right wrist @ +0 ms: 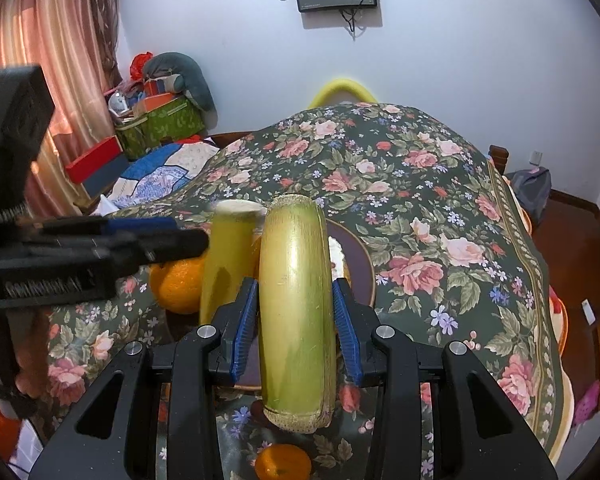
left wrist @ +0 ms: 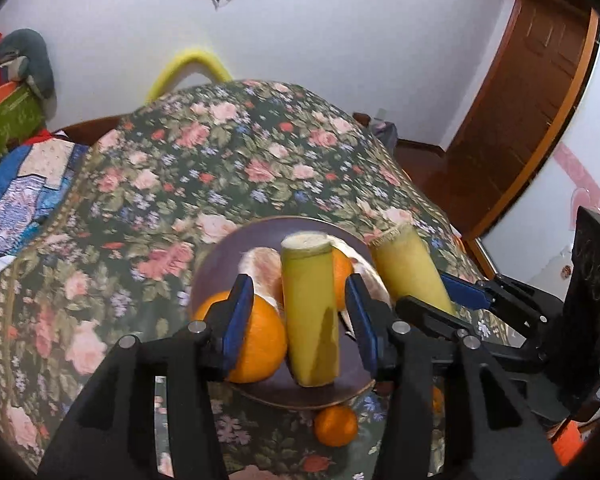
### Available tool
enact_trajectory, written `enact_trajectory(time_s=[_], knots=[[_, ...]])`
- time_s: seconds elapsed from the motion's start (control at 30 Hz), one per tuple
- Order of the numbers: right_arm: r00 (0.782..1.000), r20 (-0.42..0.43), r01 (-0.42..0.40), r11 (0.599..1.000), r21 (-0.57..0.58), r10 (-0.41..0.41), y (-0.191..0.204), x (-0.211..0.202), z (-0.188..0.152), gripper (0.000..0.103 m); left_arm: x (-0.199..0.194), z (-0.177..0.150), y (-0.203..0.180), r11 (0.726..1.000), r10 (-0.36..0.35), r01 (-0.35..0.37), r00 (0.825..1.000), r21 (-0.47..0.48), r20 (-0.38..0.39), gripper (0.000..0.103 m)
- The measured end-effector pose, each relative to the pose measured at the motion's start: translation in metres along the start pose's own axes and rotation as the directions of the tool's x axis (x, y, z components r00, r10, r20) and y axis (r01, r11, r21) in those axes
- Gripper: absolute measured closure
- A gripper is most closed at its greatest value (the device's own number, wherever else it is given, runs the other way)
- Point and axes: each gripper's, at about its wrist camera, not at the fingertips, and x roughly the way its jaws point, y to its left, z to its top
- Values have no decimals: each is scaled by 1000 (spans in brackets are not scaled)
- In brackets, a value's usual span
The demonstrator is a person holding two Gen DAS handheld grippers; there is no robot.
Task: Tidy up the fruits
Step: 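Carry both yellow cylinders onto the purple plate and stand them upright, then open both tools and withdraw them from the plate toward the mandarins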
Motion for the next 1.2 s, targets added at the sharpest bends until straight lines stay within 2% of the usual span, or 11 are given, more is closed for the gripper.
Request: enact_trajectory(time_s=[0.2,0.53,0.77,1.03,1.2], knots=[[1000,-5,-12,1000,-9,12,6,7,5,68,-8,-10,12,998,54,-54,999,18,1,56],[999,-35,-9,999,-47,7,17,30,15,68,-6,-30,26,997,71,-71,997,17,-20,56],[1000,-12,4,997,-74,-5,22,21,19,68,-6,-34,28,998,63,-63,998,1,-31,56],[1000,-22,10,998,-55,-11,20,-2,7,66,-26,-40,17,998,62,-62,998,11,-18,56],[1000,-17,25,999,-35,-25,19,-23,-5,63,-42,-48,5,998,63,-63,998,23,-3,49]])
